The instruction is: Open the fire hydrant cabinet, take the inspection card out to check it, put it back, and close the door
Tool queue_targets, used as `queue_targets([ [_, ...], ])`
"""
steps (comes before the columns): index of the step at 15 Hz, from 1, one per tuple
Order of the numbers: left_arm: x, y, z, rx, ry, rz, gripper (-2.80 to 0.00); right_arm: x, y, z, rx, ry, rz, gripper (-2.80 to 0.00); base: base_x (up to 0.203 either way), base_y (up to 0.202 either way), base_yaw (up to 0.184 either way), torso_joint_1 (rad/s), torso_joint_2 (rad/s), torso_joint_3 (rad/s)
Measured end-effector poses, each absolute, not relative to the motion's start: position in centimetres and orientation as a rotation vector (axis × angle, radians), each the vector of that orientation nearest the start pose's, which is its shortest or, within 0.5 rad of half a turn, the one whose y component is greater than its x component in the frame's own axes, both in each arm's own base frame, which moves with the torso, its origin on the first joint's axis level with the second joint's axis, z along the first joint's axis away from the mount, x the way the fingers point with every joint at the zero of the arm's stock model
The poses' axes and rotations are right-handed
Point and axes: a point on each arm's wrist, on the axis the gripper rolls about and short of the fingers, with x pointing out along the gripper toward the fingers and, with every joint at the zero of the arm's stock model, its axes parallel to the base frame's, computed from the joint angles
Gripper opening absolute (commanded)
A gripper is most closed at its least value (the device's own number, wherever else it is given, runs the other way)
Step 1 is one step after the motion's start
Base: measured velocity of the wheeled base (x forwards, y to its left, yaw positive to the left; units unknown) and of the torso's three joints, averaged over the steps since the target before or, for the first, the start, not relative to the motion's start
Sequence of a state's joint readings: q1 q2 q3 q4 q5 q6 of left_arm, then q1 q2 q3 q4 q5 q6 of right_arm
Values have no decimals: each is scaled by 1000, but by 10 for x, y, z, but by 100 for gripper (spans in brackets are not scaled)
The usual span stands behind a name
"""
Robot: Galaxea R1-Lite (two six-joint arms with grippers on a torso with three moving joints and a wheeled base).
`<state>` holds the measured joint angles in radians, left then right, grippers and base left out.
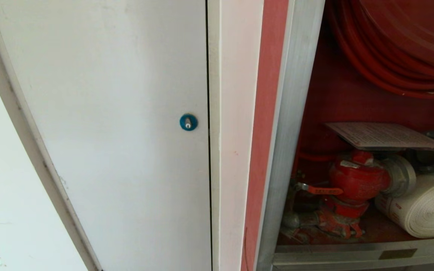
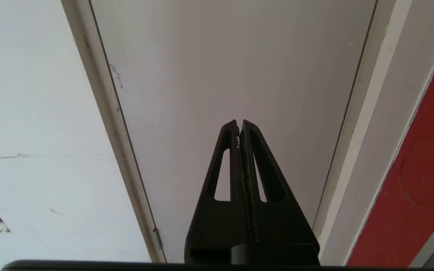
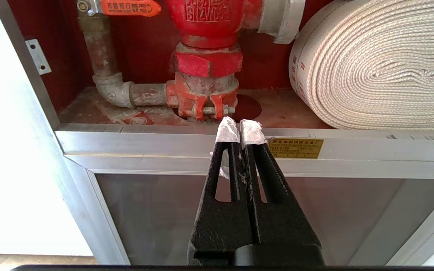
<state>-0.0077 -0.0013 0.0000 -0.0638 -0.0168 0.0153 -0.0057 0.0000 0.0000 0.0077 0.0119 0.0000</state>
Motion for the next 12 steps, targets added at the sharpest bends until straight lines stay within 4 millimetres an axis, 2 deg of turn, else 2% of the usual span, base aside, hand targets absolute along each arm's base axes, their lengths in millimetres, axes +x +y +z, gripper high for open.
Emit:
queue_targets([
  [12, -23, 0, 82, 16, -65, -24, -280, -23, 0, 75, 4, 8, 5, -280, 0, 0, 0, 0, 0, 0],
])
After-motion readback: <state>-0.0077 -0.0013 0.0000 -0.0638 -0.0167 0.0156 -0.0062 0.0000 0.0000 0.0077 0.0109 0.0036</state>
